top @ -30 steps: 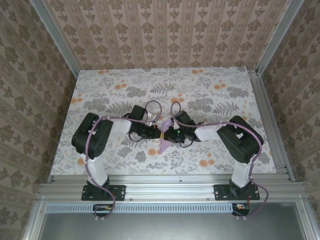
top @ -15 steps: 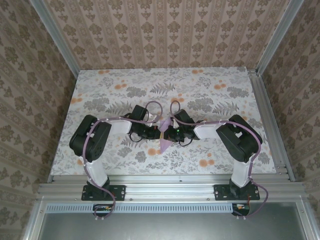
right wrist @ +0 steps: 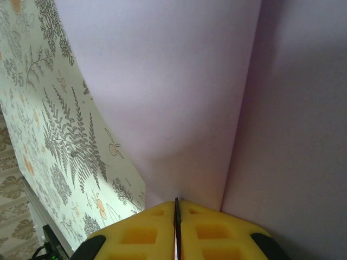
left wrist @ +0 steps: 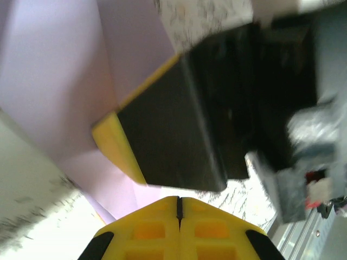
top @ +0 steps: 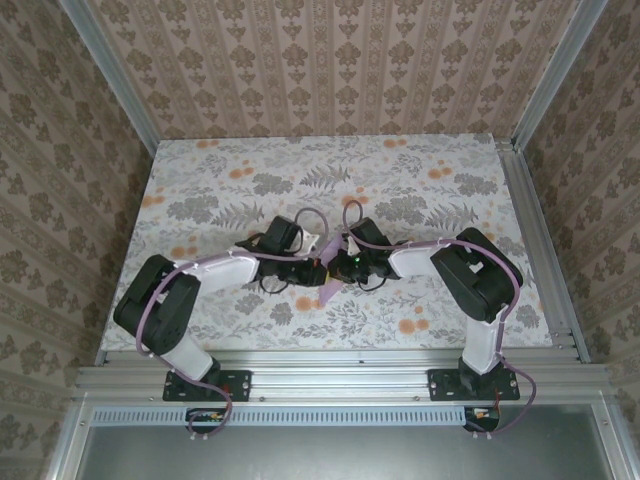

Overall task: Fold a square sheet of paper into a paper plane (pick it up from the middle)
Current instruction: Fourth fold the wing at the center of the table.

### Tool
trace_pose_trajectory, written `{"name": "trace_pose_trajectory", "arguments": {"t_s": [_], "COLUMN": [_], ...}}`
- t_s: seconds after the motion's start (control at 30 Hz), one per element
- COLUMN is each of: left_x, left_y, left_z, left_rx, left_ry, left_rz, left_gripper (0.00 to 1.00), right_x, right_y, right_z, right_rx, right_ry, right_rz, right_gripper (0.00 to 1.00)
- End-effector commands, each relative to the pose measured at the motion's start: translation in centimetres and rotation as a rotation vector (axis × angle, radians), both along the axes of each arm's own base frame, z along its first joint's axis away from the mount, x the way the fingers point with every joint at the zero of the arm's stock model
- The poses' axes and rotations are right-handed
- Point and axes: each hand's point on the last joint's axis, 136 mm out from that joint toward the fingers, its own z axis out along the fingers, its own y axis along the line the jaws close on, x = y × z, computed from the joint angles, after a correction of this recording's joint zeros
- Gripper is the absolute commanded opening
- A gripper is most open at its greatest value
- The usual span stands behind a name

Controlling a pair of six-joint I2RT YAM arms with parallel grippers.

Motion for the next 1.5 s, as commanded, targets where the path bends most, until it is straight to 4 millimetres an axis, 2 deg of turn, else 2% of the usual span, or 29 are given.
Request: {"name": "trace_pose_trajectory", "arguments": {"t_s": [0.0,0.13,0.37,0.63,1.1,1.47], "left_x": [-0.7,-1.5,-1.5,-2.2,-4.5,-5.5], "left_y": [0.0,-0.1,0.2,2.1,5.5,6.2], "left_z": [-0.9,-2.1,-4.4,-6.1,-8.3,-8.3], "left_rx": [0.007,0.000,0.053,0.146,0.291,0.298], "left_ry": [0.015,0.030,0.042,0.040,0.059,0.062], "left_rz": [0.046,0.058,0.055,0.056,0.034,0.002], "left_gripper": [0.00,0.00,0.00,0.00,0.00,0.00], "right_x": [-1.5,-1.7,-1.8,-1.3,2.8,5.8], "right_y": [-0.9,-1.1,-1.1,-1.0,-3.4,-4.0], "right_z": [-2.3,-2.5,-2.0,-1.2,0.2,0.4], "right_rx": [-0.031,-0.032,-0.029,-0.026,-0.179,-0.227], "right_ry": [0.096,0.102,0.094,0.067,-0.059,-0.091], "right_rz": [-0.018,-0.018,-0.013,-0.013,-0.167,-0.203], "right_gripper": [0.13,0.12,0.12,0.12,0.14,0.14]}}
